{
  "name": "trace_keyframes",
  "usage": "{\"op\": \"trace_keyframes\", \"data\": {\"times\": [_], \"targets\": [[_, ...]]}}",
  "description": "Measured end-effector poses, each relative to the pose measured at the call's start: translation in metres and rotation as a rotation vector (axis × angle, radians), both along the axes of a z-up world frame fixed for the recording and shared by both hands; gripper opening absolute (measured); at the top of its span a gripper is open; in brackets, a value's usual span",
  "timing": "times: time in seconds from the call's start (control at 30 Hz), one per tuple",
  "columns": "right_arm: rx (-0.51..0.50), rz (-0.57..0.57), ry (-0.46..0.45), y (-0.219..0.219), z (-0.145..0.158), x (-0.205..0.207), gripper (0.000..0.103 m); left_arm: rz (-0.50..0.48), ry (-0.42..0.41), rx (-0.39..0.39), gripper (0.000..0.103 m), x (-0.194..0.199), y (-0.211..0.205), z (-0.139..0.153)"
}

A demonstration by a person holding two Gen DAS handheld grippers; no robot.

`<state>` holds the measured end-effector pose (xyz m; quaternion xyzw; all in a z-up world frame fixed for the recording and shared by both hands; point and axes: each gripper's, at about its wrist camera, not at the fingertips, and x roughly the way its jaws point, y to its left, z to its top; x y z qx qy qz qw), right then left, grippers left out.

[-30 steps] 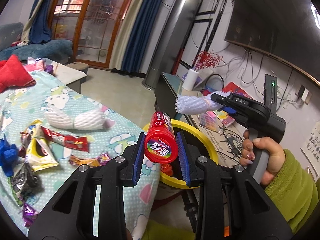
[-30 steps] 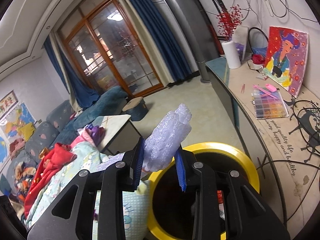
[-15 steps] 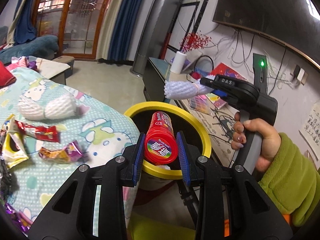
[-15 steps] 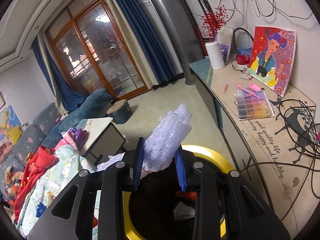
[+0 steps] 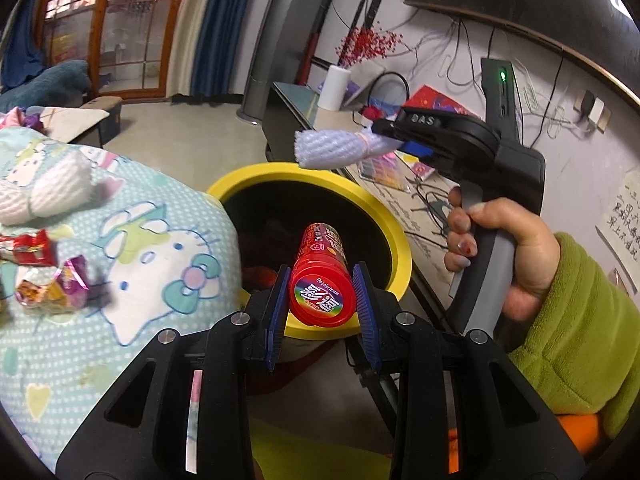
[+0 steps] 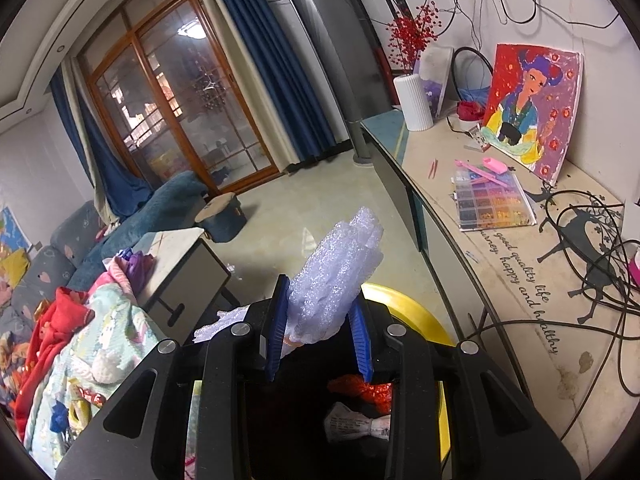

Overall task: Collect trash
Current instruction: 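Carry the candy tube and mesh net over the bin and release both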

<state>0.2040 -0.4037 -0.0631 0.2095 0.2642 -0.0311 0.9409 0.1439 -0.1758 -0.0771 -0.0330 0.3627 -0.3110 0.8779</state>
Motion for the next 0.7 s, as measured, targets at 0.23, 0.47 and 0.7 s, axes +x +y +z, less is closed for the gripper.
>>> {"op": "trace_keyframes", "data": {"times": [0.23, 0.47, 0.7], "targets": [[0.01, 0.022, 0.034, -0.004, -0.013, 0.007, 0.028, -0.043, 0.03, 0.022, 0.025, 0.007, -0.018, -0.015], [0.023, 0.059, 0.089, -0.003, -0.028, 0.015, 0.03, -0.054, 0.049, 0.028, 0.025, 0.014, -0.025, -0.021], [0.068, 0.082, 0.129, -0.004, -0.039, 0.021, 0.037, -0.037, 0.067, 0.016, 0.026, 0.021, -0.026, -0.026]]}}
